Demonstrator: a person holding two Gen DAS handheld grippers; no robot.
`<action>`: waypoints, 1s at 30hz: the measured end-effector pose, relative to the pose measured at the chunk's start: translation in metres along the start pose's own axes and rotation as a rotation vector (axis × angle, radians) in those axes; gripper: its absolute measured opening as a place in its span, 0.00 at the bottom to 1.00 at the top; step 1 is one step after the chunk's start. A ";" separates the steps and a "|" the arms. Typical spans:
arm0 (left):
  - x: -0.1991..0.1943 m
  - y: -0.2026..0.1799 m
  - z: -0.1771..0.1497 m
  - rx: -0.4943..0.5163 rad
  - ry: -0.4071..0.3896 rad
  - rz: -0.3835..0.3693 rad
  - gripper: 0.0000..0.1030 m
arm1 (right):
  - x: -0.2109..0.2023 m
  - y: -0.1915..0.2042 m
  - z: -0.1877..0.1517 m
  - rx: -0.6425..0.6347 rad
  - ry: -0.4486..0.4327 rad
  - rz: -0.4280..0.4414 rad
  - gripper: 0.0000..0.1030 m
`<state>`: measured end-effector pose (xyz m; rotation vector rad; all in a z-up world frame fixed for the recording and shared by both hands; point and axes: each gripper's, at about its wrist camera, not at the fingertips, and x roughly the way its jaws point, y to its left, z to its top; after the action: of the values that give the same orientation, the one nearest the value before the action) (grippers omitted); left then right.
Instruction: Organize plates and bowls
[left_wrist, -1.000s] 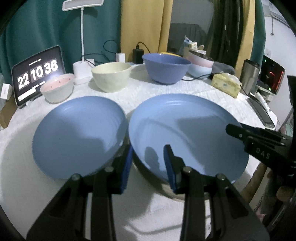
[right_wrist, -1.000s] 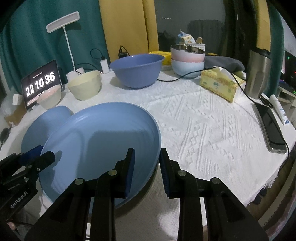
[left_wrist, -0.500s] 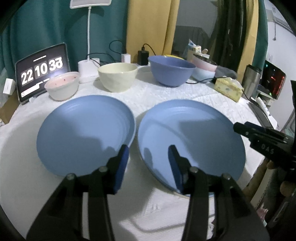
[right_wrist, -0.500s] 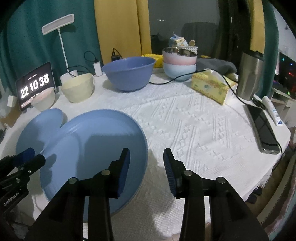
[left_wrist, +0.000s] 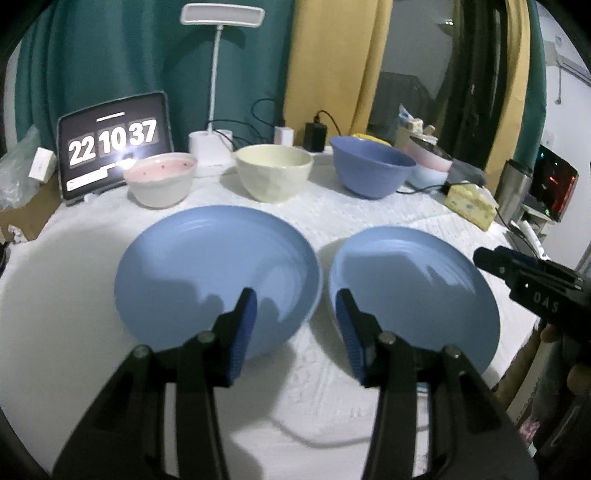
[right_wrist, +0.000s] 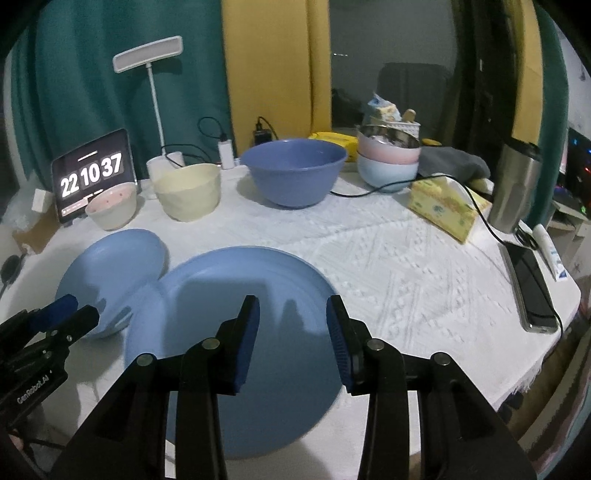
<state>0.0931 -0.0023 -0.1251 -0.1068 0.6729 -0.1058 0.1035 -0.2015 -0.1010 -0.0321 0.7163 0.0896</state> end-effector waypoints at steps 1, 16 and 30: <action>-0.001 0.005 0.000 -0.007 -0.003 0.003 0.45 | 0.001 0.003 0.001 -0.005 0.000 0.002 0.39; -0.003 0.063 0.004 -0.081 -0.037 0.054 0.45 | 0.019 0.060 0.014 -0.092 0.021 0.029 0.39; 0.001 0.117 0.009 -0.177 -0.054 0.109 0.45 | 0.042 0.107 0.027 -0.158 0.049 0.050 0.39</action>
<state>0.1075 0.1138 -0.1340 -0.2416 0.6317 0.0617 0.1429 -0.0903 -0.1076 -0.1683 0.7575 0.1943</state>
